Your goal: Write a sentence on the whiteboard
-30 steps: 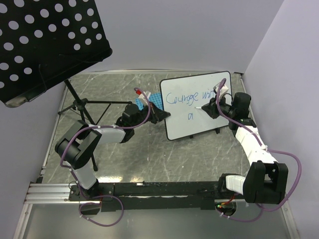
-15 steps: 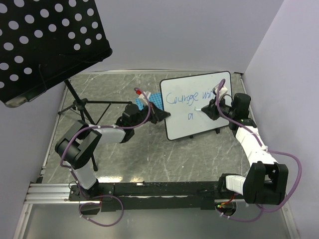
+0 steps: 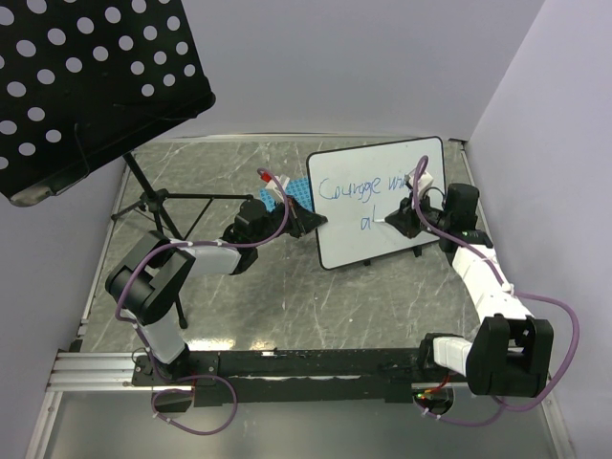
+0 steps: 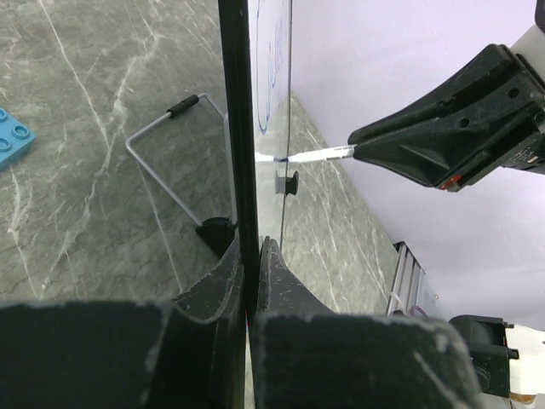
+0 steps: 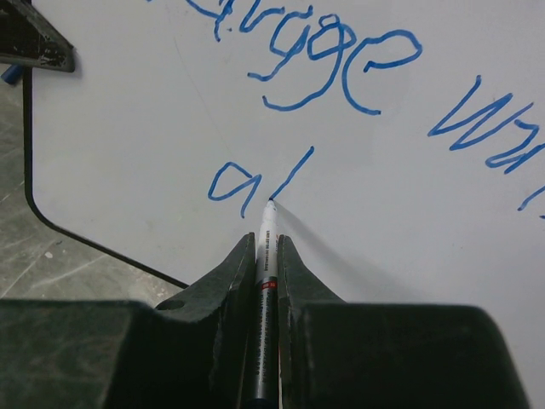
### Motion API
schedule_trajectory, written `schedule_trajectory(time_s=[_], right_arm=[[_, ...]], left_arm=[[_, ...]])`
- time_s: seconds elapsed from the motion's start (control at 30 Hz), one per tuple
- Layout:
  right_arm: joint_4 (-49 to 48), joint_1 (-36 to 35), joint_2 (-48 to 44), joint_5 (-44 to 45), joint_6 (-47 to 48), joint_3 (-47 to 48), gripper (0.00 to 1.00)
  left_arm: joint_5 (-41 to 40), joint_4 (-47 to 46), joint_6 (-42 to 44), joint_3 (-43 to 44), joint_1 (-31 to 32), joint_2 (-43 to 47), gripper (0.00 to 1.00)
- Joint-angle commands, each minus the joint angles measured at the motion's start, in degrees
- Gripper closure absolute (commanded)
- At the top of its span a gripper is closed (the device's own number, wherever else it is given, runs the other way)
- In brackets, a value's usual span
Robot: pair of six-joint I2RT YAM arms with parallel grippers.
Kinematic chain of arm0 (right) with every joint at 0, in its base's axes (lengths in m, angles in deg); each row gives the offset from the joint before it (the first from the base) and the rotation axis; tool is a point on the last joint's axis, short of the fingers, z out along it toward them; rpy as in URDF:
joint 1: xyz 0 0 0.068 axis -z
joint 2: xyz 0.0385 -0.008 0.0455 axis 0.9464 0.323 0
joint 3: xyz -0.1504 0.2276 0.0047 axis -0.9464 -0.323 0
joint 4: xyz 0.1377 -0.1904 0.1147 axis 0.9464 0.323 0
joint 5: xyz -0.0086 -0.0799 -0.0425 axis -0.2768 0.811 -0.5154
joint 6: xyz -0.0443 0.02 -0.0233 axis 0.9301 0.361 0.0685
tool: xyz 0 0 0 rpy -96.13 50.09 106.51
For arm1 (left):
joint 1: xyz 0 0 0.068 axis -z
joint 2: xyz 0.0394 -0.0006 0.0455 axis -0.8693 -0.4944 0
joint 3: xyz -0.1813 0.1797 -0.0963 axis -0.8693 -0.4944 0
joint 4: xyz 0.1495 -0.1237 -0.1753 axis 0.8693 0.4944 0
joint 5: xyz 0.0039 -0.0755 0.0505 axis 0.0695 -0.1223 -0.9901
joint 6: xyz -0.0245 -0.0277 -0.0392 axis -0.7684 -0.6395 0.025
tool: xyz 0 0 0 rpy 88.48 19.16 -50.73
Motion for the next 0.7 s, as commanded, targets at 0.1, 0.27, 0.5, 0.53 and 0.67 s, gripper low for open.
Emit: schedule_trajectory(time_s=[0.1,0.27,0.5,0.53,0.67], right_arm=[[2.1,0.2,-2.5,0.4,2.5,-0.5,1.00],[1.0,1.2,-3.8,1.6,1.0,0.3,1.00],[-1.6,1.6,-3.7,1.2,-1.5,2.4,1.00],[-2.0,1.6,-2.9,1.4,-1.8,2.5,1.00],[-3.1,1.7,-1.3,1.8,-2.1,2.6,1.00]], left_arm=[[2.5,-1.9,4.4,-0.1,0.8,0.6,0.99],[2.5,-1.9,4.4,-0.5,0.8,0.8,0.99],[2.5,-1.9,4.5,-0.4,0.8,0.9,0.99],[2.5,-1.9,4.5,-0.4,0.8,0.9,0.99],[2.6,-1.9,4.4,-0.3,0.8,0.7,0.99]])
